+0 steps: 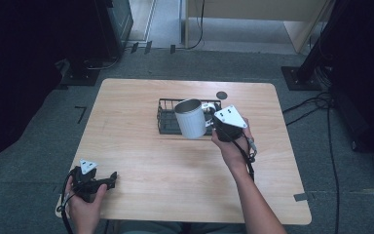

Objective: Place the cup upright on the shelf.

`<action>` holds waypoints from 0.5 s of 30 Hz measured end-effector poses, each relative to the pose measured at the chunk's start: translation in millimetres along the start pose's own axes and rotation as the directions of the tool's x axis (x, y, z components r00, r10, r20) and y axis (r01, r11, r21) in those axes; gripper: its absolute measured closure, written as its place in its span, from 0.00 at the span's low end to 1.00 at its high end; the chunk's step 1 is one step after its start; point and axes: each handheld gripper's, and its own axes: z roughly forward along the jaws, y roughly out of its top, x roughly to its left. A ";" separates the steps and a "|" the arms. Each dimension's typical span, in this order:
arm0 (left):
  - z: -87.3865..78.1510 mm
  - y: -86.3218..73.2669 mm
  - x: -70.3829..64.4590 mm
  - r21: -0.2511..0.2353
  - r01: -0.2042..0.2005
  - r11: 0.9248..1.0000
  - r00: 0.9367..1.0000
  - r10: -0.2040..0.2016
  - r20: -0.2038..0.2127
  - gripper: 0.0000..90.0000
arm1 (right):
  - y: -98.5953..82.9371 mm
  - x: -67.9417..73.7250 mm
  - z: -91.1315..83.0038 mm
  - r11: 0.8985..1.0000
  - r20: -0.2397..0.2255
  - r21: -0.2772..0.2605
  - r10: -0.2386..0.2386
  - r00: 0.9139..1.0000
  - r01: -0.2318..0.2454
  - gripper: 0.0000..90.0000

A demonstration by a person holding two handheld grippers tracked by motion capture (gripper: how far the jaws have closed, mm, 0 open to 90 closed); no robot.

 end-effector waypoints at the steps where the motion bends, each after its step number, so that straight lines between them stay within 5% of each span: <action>1: 0.0 0.0 0.0 0.000 0.000 1.000 1.000 0.000 0.000 0.01 | 0.0 0.0 0.0 1.000 0.000 0.000 0.000 1.000 0.000 0.90; 15: 0.0 0.0 0.0 0.000 0.000 1.000 1.000 0.000 0.000 0.01 | 12.1 -5.3 37.0 1.000 0.035 0.005 0.011 0.999 -0.012 0.90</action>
